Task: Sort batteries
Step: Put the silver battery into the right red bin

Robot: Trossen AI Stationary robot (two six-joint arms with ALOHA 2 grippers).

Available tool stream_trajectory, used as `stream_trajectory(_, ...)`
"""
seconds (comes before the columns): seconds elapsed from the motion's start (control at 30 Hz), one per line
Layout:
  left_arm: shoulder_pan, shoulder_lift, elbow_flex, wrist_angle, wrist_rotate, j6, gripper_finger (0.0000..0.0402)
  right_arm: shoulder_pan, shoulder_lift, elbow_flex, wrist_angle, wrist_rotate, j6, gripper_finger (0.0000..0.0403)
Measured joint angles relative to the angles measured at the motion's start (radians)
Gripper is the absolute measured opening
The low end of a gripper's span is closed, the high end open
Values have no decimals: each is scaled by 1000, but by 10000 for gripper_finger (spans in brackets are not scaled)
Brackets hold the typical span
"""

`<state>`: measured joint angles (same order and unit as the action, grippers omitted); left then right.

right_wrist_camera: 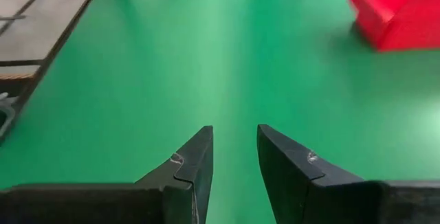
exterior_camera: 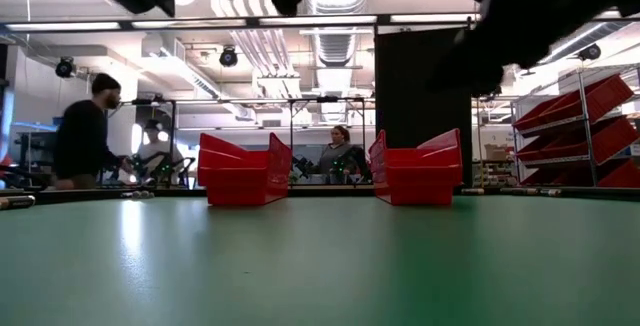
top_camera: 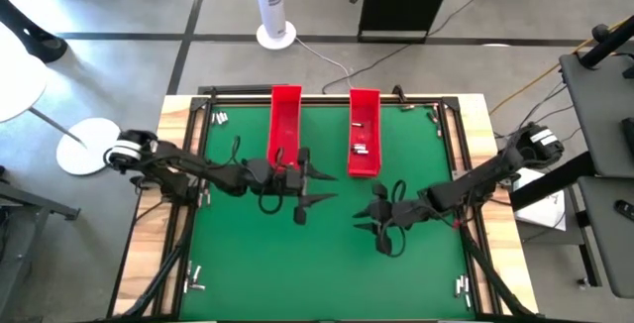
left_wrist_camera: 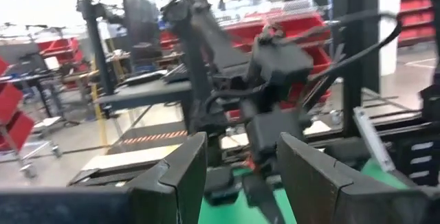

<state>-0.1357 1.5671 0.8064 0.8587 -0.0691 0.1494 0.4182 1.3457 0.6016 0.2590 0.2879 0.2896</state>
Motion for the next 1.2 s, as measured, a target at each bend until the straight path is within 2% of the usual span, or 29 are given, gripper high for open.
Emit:
stream_trajectory(0.07,-23,11,18,-4,-1,-7,158,42,-3,2,-28,1,69,101)
stream_trajectory(0.13,-44,20,37,-3,-1,-12,158,98,-15,30,-136,0,148,101)
stream_trajectory(0.27,-82,36,71,-5,-2,-32,158,221,-35,165,-549,-2,372,105)
stream_trajectory(0.4,-120,70,112,-7,-3,-90,158,335,-34,310,-970,-20,663,111)
stream_trajectory(0.53,-165,136,179,-11,-4,-115,158,438,-34,385,-1205,-127,869,126)
stream_trajectory(0.7,-232,249,309,-7,-6,-127,158,581,-16,387,-1204,-159,1009,155)
stream_trajectory(0.83,-294,343,424,-16,-73,-110,158,673,36,386,-1203,-169,1065,186)
stream_trajectory(1.03,-372,427,555,-29,-132,-78,158,734,116,393,-1196,-251,1088,215)
stream_trajectory(1.2,-403,487,628,-30,-134,-86,158,742,174,394,-1186,-361,1011,226)
